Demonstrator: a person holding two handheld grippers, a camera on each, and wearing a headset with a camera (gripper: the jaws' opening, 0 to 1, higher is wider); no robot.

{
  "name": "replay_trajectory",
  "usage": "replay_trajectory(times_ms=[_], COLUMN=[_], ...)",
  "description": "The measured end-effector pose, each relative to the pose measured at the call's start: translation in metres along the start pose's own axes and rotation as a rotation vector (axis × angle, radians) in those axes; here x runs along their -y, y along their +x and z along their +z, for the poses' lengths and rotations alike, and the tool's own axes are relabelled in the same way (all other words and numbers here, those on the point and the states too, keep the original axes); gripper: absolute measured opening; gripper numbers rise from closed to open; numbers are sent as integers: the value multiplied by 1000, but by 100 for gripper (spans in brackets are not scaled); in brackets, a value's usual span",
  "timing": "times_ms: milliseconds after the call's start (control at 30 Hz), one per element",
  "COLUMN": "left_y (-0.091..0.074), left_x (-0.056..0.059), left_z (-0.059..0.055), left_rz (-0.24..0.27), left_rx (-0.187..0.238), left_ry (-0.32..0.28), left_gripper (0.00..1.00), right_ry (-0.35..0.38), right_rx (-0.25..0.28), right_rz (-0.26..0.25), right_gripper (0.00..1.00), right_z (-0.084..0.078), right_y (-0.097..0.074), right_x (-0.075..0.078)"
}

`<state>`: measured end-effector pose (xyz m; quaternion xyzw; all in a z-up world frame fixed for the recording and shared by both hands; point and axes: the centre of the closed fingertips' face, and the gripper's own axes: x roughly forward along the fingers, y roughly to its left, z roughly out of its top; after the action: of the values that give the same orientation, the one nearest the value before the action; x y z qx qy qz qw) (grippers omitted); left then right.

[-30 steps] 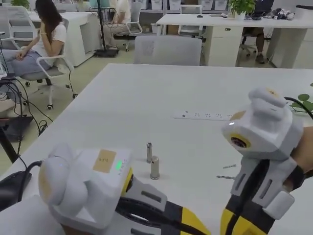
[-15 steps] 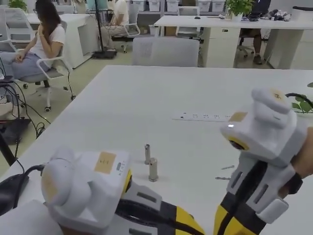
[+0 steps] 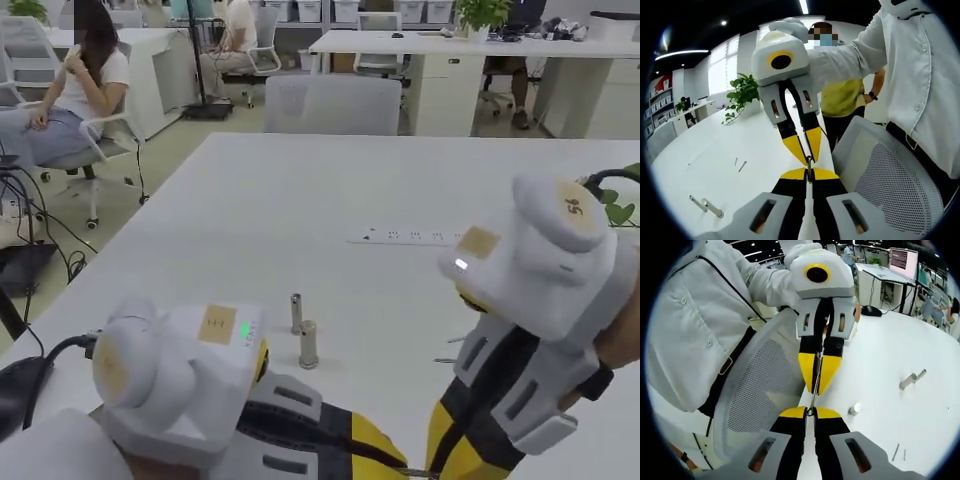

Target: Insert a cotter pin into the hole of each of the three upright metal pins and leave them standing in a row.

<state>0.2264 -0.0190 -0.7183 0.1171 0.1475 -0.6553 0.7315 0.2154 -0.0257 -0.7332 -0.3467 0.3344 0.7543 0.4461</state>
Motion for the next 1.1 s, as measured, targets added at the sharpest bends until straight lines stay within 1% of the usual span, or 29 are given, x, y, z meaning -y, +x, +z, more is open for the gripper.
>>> replay_trajectory(times_ms=[33,100,167,200,267,367,467,600,667,867,933,1033,1067,1100], left_y=[0,-1,-1,-1,-1,-1,0,0,0,0,-1,0,0,0], left_x=[-1,-2,-3,-3,-4,-6,-6,-6,-6,-5,-5,-4,-3,-3], left_z=[-1,-1,-3,-3,-4,-5,-7,-6,-5,-6,-7,-8,-8,-8], left_rz=[5,9,18,17,22,27,26,27,32,26,24,18,17,15], left_rx=[-2,-3,-8,-9,-10,-19,-27,-28,-30,-38,-44,-54,-59,-64], left_ry=[0,-6,-6,-10,-14,-18,-13,-1,15,29,37,55,57,66], left_gripper=[1,1,1,1,1,1,1,0,0,0,0,0,0,0], right_ry=[-23,-34,-51,-54,-79,-98,-100,-71,-65,-37,-21,29,35,53], right_rx=[-13,-22,-36,-39,-56,-74,-79,-69,-64,-50,-42,-27,-25,-13], right_rz=[-20,-37,-67,-73,-103,-130,-136,-127,-125,-100,-88,-45,-41,-27], right_gripper=[7,7,7,7,7,7,7,7,7,9,10,12,12,12], right_z=[0,0,0,0,-1,-1,-2,-2,-2,-1,-1,-2,-3,-2], right_y=[0,1,1,1,1,1,0,-1,-1,0,0,0,0,0], right_x=[2,1,4,3,6,7,7,9,9,10,11,9,10,10])
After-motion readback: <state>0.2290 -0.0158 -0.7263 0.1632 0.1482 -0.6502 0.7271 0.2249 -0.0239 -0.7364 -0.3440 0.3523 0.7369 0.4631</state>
